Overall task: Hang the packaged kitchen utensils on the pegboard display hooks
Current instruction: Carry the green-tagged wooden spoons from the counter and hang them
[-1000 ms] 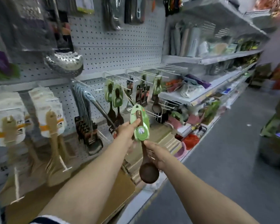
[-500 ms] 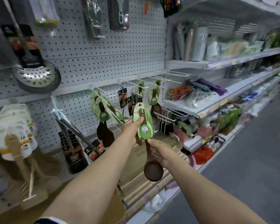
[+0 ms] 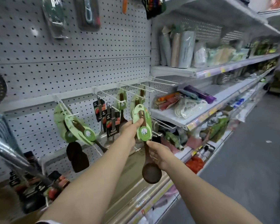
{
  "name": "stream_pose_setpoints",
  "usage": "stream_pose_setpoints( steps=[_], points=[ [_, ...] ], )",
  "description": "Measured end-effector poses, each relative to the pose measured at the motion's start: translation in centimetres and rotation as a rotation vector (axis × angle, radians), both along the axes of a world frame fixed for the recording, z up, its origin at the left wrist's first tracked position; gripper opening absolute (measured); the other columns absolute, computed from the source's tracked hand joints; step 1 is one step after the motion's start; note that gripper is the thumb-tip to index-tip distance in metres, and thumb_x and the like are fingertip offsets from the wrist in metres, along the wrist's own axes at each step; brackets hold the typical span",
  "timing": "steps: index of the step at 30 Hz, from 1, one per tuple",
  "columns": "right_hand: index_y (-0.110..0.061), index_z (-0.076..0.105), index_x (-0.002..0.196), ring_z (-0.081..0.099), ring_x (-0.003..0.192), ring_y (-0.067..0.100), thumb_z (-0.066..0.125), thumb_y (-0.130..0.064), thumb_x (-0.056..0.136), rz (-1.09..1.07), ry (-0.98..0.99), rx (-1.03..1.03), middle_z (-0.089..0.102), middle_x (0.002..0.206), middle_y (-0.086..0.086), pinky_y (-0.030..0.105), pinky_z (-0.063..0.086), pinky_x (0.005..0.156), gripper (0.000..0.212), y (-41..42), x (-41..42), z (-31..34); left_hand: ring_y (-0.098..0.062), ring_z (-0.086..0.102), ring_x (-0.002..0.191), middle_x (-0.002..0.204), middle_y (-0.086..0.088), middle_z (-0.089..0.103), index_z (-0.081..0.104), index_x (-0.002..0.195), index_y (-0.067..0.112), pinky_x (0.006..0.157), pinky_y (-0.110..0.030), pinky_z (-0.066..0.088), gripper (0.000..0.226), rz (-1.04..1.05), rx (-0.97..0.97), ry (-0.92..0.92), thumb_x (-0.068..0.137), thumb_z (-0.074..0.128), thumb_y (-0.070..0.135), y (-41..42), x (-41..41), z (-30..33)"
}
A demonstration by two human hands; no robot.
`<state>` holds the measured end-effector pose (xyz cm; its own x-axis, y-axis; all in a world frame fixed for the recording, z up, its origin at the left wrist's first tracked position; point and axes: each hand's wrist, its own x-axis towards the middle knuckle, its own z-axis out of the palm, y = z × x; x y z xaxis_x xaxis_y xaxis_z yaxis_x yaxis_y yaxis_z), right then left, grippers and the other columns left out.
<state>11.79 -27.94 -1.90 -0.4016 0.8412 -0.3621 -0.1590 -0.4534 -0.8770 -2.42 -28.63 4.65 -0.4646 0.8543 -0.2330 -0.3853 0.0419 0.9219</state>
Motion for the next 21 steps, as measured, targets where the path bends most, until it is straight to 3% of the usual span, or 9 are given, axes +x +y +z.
stream_pose_setpoints(
  steps=[2,5,6,9,12,15,17,21],
  points=[
    [-0.019,0.073,0.092,0.051,0.065,0.012,0.074,-0.022,0.091,0.007,0.002,0.004,0.065,0.073,-0.005,0.024,0.037,0.062,0.003,1.9,0.4,0.2,-0.029,0.075,0.086,0.1,-0.013,0.077,0.07,0.113,0.007,0.068,-0.039,0.062,0.032,0.022,0.018,-0.022,0.084,0.081,0.016,2.0,0.6,0.3],
    [-0.019,0.074,0.093,0.046,0.063,0.013,0.077,-0.025,0.088,0.046,0.012,0.008,0.06,0.078,-0.001,0.026,0.033,0.059,0.008,5.0,1.6,0.3,-0.033,0.074,0.095,0.109,-0.014,0.075,0.063,0.129,0.006,0.085,-0.052,0.06,0.078,0.086,0.048,-0.054,0.061,0.095,0.027,5.0,1.6,-0.2],
    [-0.019,0.075,0.093,0.045,0.064,0.013,0.078,-0.024,0.087,0.058,0.013,0.01,0.058,0.081,0.0,0.026,0.032,0.059,0.008,5.9,2.0,0.2,-0.033,0.074,0.095,0.108,-0.014,0.076,0.065,0.126,0.006,0.086,-0.053,0.059,0.075,0.099,0.05,-0.055,0.061,0.095,0.027,5.8,1.9,-0.4],
    [-0.018,0.076,0.093,0.048,0.067,0.014,0.076,-0.02,0.089,0.095,0.009,0.014,0.059,0.092,0.006,0.025,0.036,0.061,0.004,8.5,3.4,0.5,-0.034,0.074,0.094,0.1,-0.014,0.077,0.071,0.112,0.006,0.089,-0.056,0.058,0.034,0.114,0.039,-0.057,0.081,0.083,0.016,7.4,3.1,-0.4],
    [-0.018,0.075,0.095,0.052,0.065,0.012,0.076,-0.019,0.09,0.133,-0.009,0.029,0.065,0.083,0.002,0.023,0.043,0.063,0.005,10.5,3.9,0.9,-0.032,0.075,0.09,0.101,-0.015,0.077,0.069,0.117,0.006,0.087,-0.052,0.059,0.036,0.164,0.052,-0.07,0.083,0.081,0.014,8.5,3.8,0.0],
    [-0.017,0.075,0.101,0.052,0.061,0.009,0.075,-0.019,0.09,0.195,0.001,0.028,0.066,0.071,-0.004,0.022,0.043,0.061,0.011,11.7,3.9,1.0,-0.027,0.074,0.077,0.099,-0.016,0.076,0.068,0.112,0.007,0.068,-0.04,0.062,0.026,0.217,0.053,-0.067,0.087,0.076,0.011,9.2,4.2,0.3],
    [-0.017,0.075,0.106,0.056,0.063,0.01,0.075,-0.02,0.09,0.23,0.008,0.03,0.07,0.075,-0.003,0.022,0.043,0.06,0.016,12.3,4.1,0.9,-0.027,0.074,0.072,0.097,-0.016,0.076,0.069,0.109,0.008,0.059,-0.036,0.061,0.022,0.252,0.043,-0.058,0.088,0.076,0.011,9.6,4.7,0.1],
    [-0.009,0.072,0.112,0.064,0.07,0.011,0.074,-0.015,0.091,0.283,0.033,0.014,0.074,0.09,0.003,0.016,0.048,0.053,0.021,13.5,4.8,1.0,-0.031,0.075,0.08,0.097,-0.015,0.077,0.071,0.11,0.009,0.064,-0.04,0.06,0.024,0.32,0.036,-0.075,0.088,0.077,0.014,10.0,5.2,-0.4]
  ],
)
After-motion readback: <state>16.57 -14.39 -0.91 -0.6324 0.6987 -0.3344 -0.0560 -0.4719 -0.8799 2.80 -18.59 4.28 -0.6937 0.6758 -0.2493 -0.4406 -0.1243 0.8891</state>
